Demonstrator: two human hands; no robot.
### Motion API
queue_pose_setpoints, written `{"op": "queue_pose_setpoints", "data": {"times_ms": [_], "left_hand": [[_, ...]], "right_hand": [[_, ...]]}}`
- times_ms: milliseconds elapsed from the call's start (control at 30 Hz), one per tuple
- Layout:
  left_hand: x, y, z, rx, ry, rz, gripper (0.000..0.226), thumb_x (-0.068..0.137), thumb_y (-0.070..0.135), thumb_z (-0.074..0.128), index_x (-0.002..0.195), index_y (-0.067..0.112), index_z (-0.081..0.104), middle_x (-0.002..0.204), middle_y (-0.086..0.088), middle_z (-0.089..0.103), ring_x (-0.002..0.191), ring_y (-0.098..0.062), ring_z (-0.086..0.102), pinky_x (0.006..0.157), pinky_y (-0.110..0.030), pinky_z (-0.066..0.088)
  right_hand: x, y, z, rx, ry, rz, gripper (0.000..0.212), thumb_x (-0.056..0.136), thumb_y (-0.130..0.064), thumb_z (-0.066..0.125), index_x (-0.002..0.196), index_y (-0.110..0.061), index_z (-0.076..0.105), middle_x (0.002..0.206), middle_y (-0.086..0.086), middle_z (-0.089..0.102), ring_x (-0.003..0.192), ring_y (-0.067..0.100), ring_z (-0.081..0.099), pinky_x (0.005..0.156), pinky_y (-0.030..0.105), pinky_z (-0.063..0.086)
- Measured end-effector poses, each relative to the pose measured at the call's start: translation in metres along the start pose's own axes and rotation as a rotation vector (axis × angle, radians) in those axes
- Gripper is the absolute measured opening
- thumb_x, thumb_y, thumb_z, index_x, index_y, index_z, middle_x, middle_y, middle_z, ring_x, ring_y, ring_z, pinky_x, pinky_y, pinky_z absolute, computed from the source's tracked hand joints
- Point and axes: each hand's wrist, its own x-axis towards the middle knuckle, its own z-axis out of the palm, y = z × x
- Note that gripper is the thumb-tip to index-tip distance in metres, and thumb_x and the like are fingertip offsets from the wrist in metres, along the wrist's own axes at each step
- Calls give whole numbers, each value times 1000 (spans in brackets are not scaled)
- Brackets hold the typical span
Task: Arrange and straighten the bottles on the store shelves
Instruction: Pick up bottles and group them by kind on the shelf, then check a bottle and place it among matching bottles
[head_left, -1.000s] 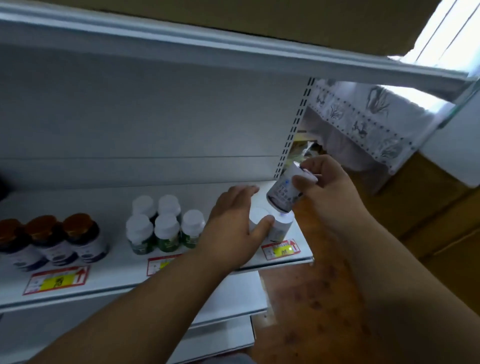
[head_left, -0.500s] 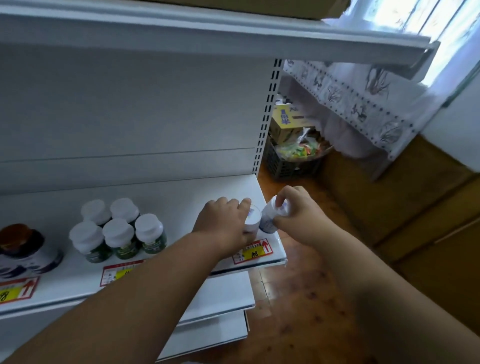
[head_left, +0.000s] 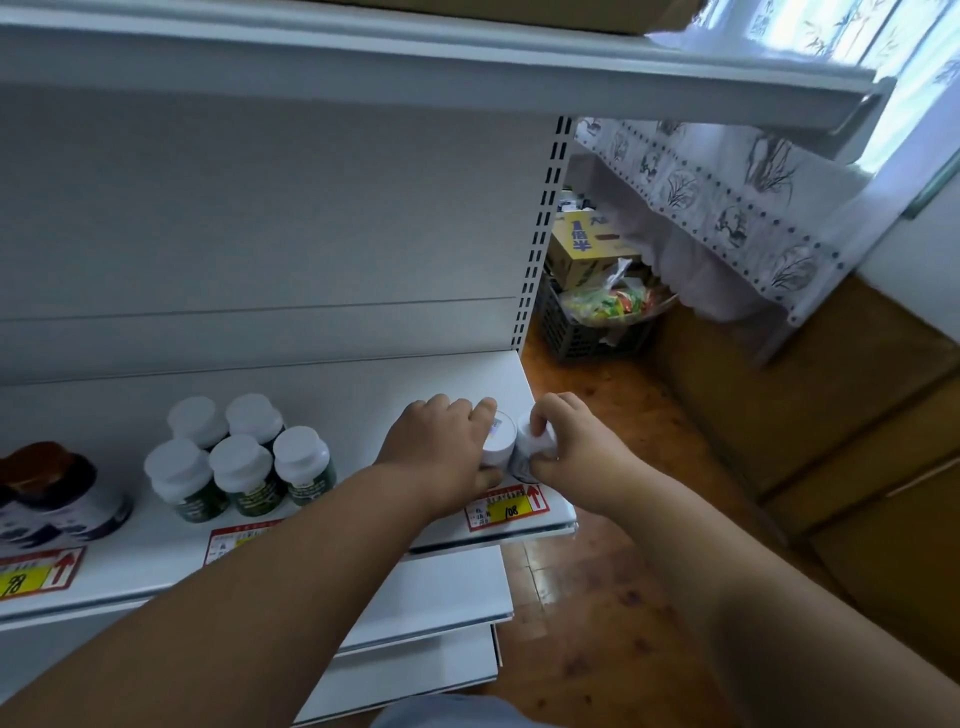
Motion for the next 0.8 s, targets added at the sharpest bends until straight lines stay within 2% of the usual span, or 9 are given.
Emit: {"op": "queue_pose_setpoints", "data": {"times_ms": [100, 200, 333, 433, 567, 633, 800], "left_hand": [[-3, -1, -4, -28, -9, 15, 80, 86, 68, 47, 148, 23, 23, 135, -2, 49, 113, -22, 47, 95, -35, 39], [-12, -6, -14, -93, -1, -8, 86, 84, 69, 47, 150, 22, 18, 145, -1, 39, 126, -21, 39, 106, -36, 31], [-33, -24, -46, -137, 39, -47, 81, 87, 66, 47, 150, 23, 20, 154, 0, 29, 137, -22, 29, 114, -37, 23], [-64, -50, -67, -145, 124, -52, 71, 90, 61, 46, 147, 23, 30, 150, 1, 38, 134, -22, 37, 111, -36, 27], [-121, -105, -86, -172, 258, -122, 59, 81, 57, 56, 127, 21, 58, 118, 0, 66, 106, -25, 61, 90, -35, 47], [-154, -143, -94, -176, 268, -173, 57, 81, 56, 56, 125, 21, 60, 113, 0, 67, 100, -23, 62, 86, -34, 48], [-247, -247, -110, -120, 277, -314, 59, 81, 60, 43, 122, 21, 58, 110, -2, 67, 98, -26, 61, 83, -37, 51]], "right_hand": [[-2, -5, -3, 44, 19, -11, 29, 78, -29, 68, 96, -30, 46, 116, -13, 40, 90, 14, 53, 72, 28, 55], [-4, -15, -8, 85, 113, -73, 24, 81, -29, 66, 95, -30, 46, 117, -15, 41, 101, 12, 50, 81, 29, 54], [-5, -50, -12, 98, 199, -162, 25, 84, -27, 65, 99, -30, 46, 118, -16, 43, 104, 14, 50, 84, 32, 51], [-6, -94, -6, 116, 245, -229, 24, 82, -24, 63, 98, -31, 47, 119, -16, 46, 105, 15, 50, 82, 36, 51], [-10, -168, 20, 147, 289, -303, 22, 83, -24, 63, 100, -28, 50, 114, -13, 53, 97, 11, 53, 84, 32, 51], [-12, -214, 42, 172, 280, -326, 21, 84, -25, 63, 101, -29, 51, 110, -13, 54, 97, 9, 53, 82, 29, 50], [-11, -336, 116, 241, 186, -398, 20, 86, -27, 62, 102, -32, 52, 106, -13, 55, 93, 1, 51, 75, 24, 43]]}}
